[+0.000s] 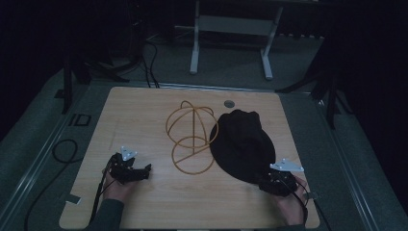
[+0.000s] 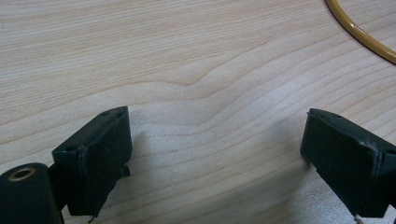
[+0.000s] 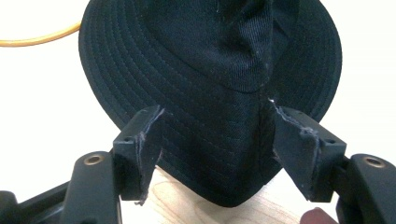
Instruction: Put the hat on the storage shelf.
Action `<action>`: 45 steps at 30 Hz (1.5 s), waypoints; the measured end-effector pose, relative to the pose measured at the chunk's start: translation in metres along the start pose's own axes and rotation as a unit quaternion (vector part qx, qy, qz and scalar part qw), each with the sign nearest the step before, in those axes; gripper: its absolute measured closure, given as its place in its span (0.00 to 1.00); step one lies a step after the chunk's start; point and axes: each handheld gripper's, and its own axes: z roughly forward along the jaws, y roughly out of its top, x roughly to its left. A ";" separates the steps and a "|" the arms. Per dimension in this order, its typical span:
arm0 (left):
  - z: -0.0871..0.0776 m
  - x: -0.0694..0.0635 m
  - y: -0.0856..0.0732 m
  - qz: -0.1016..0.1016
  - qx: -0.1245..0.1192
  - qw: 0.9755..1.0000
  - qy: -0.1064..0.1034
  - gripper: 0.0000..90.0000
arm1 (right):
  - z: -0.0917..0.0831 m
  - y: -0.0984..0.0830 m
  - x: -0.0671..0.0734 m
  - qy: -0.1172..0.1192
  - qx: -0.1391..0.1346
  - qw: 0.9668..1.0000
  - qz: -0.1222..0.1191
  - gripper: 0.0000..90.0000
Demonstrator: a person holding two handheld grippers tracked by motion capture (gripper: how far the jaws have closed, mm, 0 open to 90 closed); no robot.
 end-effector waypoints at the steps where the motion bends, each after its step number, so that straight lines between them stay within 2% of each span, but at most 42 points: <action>1: 0.000 0.000 0.000 0.000 0.000 1.000 0.000 0.10 | 0.000 0.000 0.000 0.002 0.000 1.000 0.002 0.41; 5: 0.000 0.000 0.000 0.001 0.000 1.000 -0.001 0.10 | 0.000 0.000 0.000 0.010 0.004 1.000 0.007 0.44; 7: 0.000 0.000 0.000 0.001 0.000 1.000 0.000 0.10 | 0.002 0.002 0.001 0.015 0.014 1.000 0.008 0.43; 12: 0.000 0.000 0.000 0.001 0.001 1.000 0.000 0.10 | 0.001 0.002 0.002 0.017 0.020 1.000 0.006 0.42; 17: 0.000 -0.001 0.000 0.001 0.001 1.000 0.001 0.10 | -0.001 0.003 0.003 0.017 0.029 0.999 -0.007 0.44; 23: 0.000 -0.001 0.000 0.001 0.000 1.000 0.001 0.10 | -0.005 0.005 0.002 0.033 0.041 0.998 -0.021 0.44; 29: 0.000 -0.002 0.000 0.001 0.000 1.000 0.001 0.10 | -0.007 0.015 -0.001 0.046 0.055 0.997 -0.027 0.44; 34: -0.001 -0.002 0.000 0.002 0.000 1.000 0.001 0.10 | -0.006 0.022 -0.007 0.068 0.062 0.995 -0.023 0.43; 45: 0.000 -0.002 0.000 0.001 0.000 1.000 0.001 0.10 | -0.002 0.033 -0.013 0.076 0.095 0.992 -0.039 0.42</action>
